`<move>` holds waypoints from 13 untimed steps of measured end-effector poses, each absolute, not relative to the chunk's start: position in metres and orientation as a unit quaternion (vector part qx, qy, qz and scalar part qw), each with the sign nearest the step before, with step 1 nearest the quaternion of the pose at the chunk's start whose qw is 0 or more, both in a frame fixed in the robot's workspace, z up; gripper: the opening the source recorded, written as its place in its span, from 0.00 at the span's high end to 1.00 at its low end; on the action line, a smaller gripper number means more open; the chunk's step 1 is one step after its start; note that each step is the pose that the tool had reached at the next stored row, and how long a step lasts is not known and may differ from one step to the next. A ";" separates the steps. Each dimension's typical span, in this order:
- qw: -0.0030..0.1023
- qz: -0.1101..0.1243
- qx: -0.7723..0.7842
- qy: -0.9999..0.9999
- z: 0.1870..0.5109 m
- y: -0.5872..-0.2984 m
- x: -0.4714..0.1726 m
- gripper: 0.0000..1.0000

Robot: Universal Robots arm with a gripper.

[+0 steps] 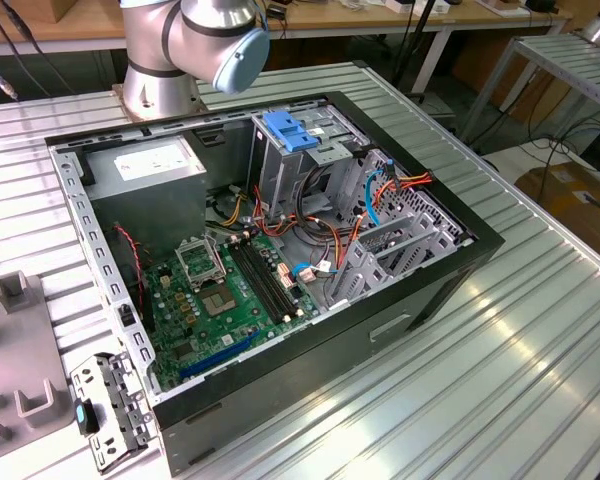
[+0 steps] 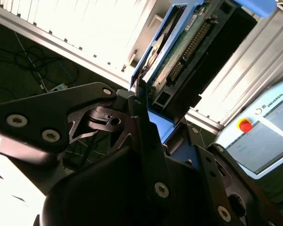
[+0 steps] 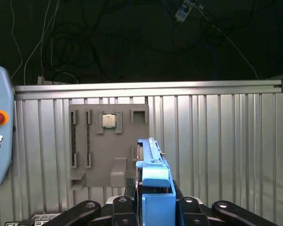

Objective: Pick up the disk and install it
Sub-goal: 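Pick up the disk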

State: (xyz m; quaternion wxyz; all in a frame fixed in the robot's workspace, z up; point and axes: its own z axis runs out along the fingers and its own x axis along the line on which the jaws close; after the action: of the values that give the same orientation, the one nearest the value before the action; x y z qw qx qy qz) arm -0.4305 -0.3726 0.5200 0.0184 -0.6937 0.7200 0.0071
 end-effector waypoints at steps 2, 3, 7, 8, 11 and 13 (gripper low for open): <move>0.018 0.007 -0.694 0.720 0.520 -0.373 -0.428 0.63; 0.018 0.007 -0.694 0.720 0.520 -0.373 -0.426 0.63; 0.018 0.007 -0.694 0.720 0.520 -0.373 -0.421 0.63; 0.018 0.007 -0.694 0.720 0.520 -0.373 -0.420 0.63; 0.018 0.007 -0.694 0.720 0.520 -0.373 -0.415 0.63; 0.018 0.007 -0.694 0.720 0.520 -0.373 -0.412 0.63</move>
State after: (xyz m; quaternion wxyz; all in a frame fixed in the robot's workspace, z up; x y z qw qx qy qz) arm -0.4120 -0.3726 0.5200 0.0184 -0.6937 0.7200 0.0071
